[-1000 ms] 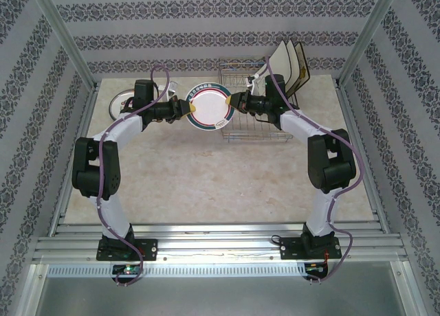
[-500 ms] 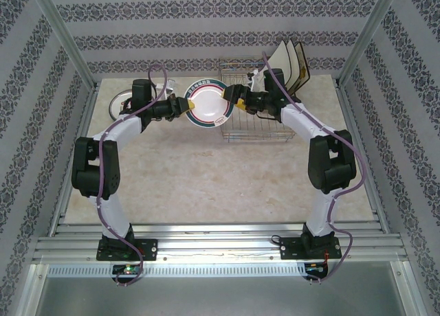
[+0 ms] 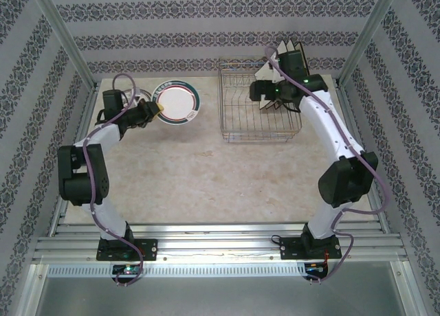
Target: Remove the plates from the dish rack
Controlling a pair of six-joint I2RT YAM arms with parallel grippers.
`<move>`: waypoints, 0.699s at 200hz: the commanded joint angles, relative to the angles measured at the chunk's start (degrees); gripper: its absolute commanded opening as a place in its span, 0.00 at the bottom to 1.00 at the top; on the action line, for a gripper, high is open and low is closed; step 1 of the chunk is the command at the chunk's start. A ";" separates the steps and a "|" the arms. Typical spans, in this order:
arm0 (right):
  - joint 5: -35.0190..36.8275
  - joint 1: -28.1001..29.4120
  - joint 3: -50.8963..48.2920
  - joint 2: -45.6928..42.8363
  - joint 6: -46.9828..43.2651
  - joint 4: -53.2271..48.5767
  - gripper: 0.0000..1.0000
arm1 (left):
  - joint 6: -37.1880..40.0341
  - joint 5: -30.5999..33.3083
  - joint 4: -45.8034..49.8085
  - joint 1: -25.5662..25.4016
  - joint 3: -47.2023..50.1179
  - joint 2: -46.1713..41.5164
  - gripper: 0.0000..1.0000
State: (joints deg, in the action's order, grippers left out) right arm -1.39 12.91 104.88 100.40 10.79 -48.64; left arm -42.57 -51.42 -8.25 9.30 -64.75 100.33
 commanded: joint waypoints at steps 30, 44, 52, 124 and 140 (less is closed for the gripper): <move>15.02 -6.93 -4.43 -2.12 -6.11 -9.93 0.98 | -0.77 4.17 -3.59 5.82 2.53 -3.83 0.00; 14.41 -8.25 -5.65 -2.31 -6.17 -9.64 0.98 | -0.54 4.55 -3.49 6.87 2.78 -3.66 0.00; 13.93 -8.67 -6.09 -2.23 -6.27 -9.52 0.98 | -0.42 4.68 -3.35 7.54 2.86 -3.44 0.00; 10.05 -9.65 -9.61 -0.82 -6.62 -7.67 0.98 | -0.77 6.02 -4.76 13.66 4.15 -0.40 0.00; 9.56 -9.65 -9.49 -0.73 -6.60 -7.61 0.98 | -0.68 6.25 -4.84 14.53 3.91 0.64 0.00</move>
State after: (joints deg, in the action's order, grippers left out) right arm 9.47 3.57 95.85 99.79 5.08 -56.80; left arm -42.78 -44.95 -8.71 22.48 -60.60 99.37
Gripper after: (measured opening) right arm 0.979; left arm 0.075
